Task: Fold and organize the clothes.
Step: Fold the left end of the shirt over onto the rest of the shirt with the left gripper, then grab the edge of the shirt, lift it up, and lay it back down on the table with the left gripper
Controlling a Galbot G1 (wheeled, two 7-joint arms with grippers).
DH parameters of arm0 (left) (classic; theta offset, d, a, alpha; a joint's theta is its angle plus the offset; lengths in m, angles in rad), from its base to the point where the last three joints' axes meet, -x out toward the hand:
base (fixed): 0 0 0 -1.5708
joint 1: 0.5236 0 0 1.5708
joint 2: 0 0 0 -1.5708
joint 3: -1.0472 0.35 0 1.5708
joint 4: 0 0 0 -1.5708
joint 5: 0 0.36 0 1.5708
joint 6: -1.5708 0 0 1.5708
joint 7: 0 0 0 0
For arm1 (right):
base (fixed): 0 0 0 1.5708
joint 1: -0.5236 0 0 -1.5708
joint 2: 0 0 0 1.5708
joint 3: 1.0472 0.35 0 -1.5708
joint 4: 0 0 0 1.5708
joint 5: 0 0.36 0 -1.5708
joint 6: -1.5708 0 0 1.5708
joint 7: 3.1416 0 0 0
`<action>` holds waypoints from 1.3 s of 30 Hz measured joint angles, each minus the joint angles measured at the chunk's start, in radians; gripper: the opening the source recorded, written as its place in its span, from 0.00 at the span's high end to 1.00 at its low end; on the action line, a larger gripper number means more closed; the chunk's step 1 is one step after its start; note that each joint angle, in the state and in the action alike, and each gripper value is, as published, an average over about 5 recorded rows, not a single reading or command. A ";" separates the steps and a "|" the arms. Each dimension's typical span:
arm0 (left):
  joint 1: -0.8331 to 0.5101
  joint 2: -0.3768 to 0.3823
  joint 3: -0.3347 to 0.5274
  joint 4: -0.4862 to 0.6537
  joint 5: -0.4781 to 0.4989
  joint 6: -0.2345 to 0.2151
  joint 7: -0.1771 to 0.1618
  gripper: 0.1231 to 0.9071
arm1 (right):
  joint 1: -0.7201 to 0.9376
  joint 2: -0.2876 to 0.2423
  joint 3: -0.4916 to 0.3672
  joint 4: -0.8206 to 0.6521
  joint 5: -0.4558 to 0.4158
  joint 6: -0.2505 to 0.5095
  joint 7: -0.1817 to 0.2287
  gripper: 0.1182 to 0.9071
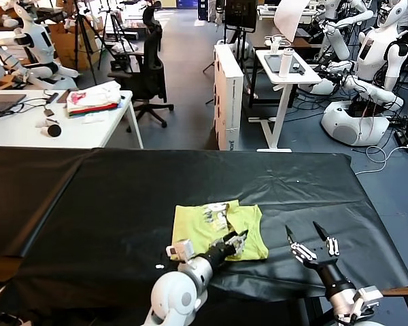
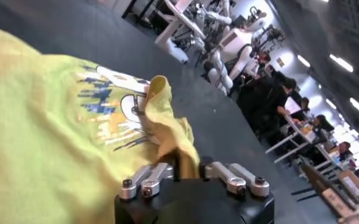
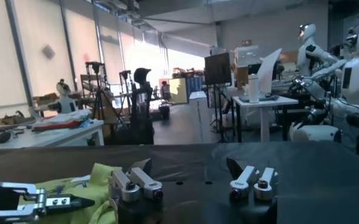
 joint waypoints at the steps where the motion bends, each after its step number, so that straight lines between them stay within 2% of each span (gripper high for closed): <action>1: 0.002 0.000 0.003 0.000 0.000 -0.001 0.000 0.07 | 0.004 -0.005 -0.004 -0.003 -0.005 0.001 0.000 0.00; 3: 0.007 0.000 0.008 -0.001 -0.003 -0.001 -0.001 0.02 | 0.012 -0.017 -0.013 -0.011 -0.018 0.003 -0.001 0.00; 11: 0.031 0.002 0.050 -0.009 0.011 -0.022 -0.004 0.00 | 0.046 -0.069 -0.054 -0.043 -0.056 0.011 -0.002 0.00; 19: 0.043 0.002 0.064 -0.023 0.128 -0.043 0.067 0.00 | 0.080 -0.114 -0.093 -0.065 -0.067 0.015 -0.014 0.00; 24: 0.022 0.000 0.046 -0.053 0.118 -0.027 0.107 0.00 | 0.088 -0.132 -0.102 -0.067 -0.063 0.013 -0.012 0.00; 27: 0.009 -0.003 0.031 -0.075 0.110 -0.039 0.136 0.00 | 0.092 -0.143 -0.107 -0.066 -0.060 0.014 -0.013 0.00; 31: 0.003 -0.004 0.007 -0.115 0.133 -0.081 0.189 0.00 | 0.098 -0.164 -0.125 -0.061 -0.079 0.019 -0.019 0.00; 34: 0.007 0.013 -0.017 -0.143 0.186 -0.134 0.235 0.00 | 0.108 -0.186 -0.147 -0.059 -0.125 0.027 -0.022 0.00; 37: 0.015 0.090 -0.052 -0.158 0.243 -0.200 0.265 0.00 | 0.123 -0.211 -0.178 -0.059 -0.183 0.025 -0.021 0.00; 39: 0.020 0.162 -0.082 -0.163 0.271 -0.244 0.272 0.00 | 0.136 -0.227 -0.203 -0.059 -0.217 0.011 -0.012 0.00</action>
